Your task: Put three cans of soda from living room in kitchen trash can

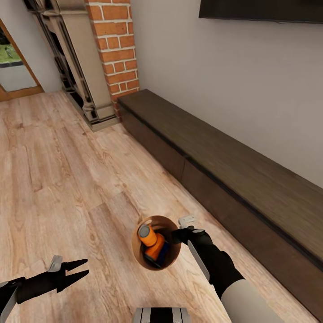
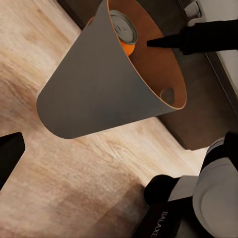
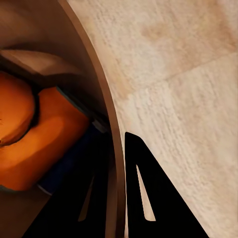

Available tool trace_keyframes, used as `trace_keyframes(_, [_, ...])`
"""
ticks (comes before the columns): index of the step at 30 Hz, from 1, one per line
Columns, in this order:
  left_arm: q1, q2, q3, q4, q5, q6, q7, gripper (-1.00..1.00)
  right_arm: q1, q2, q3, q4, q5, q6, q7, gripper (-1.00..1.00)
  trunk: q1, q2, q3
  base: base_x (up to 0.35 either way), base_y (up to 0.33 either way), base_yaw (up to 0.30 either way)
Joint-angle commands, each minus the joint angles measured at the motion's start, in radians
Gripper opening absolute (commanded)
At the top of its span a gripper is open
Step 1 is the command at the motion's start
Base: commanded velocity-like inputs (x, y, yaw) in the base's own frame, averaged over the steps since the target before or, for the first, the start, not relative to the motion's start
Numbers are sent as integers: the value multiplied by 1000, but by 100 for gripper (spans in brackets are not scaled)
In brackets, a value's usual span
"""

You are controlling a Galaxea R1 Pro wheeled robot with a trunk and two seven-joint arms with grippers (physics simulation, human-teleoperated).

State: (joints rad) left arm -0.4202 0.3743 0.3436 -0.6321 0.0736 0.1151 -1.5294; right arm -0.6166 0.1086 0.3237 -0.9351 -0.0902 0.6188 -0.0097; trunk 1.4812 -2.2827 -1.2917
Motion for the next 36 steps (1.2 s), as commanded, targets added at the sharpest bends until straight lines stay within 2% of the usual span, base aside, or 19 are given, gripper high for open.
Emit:
trace_keyframes(1, [0,0,0,0,0,0,0,100,0,0,0,-1,-14,-1,5,-100,4,-7,-3,0,0,0])
trace_keyframes(4, [0,0,0,0,0,0,0,100,0,0,0,-1,-14,-1,5,-100,15,-28,-13,0,0,0])
trace_keyframes(10, [0,0,0,0,0,0,0,100,0,0,0,-1,-13,-1,6,-100,15,-28,-13,0,0,0])
trace_keyframes(17, [0,0,0,0,0,0,0,100,0,0,0,-1,-14,-1,5,-100,42,-77,-34,0,0,0])
trace_keyframes(21, [0,0,0,0,0,0,0,100,0,0,0,-1,-13,-1,5,-100,42,-77,-34,0,0,0])
trace_keyframes(27, [0,0,0,0,0,0,0,100,0,0,0,-1,-13,-1,6,-100,65,-119,-53,0,0,0])
trace_keyframes(33, [0,0,0,0,0,0,0,100,0,0,0,-1,-13,-1,5,-100,65,-119,-53,0,0,0])
trace_keyframes(36, [0,0,0,0,0,0,0,100,0,0,0,-1,-13,-1,5,-100,77,-140,-63,0,0,0])
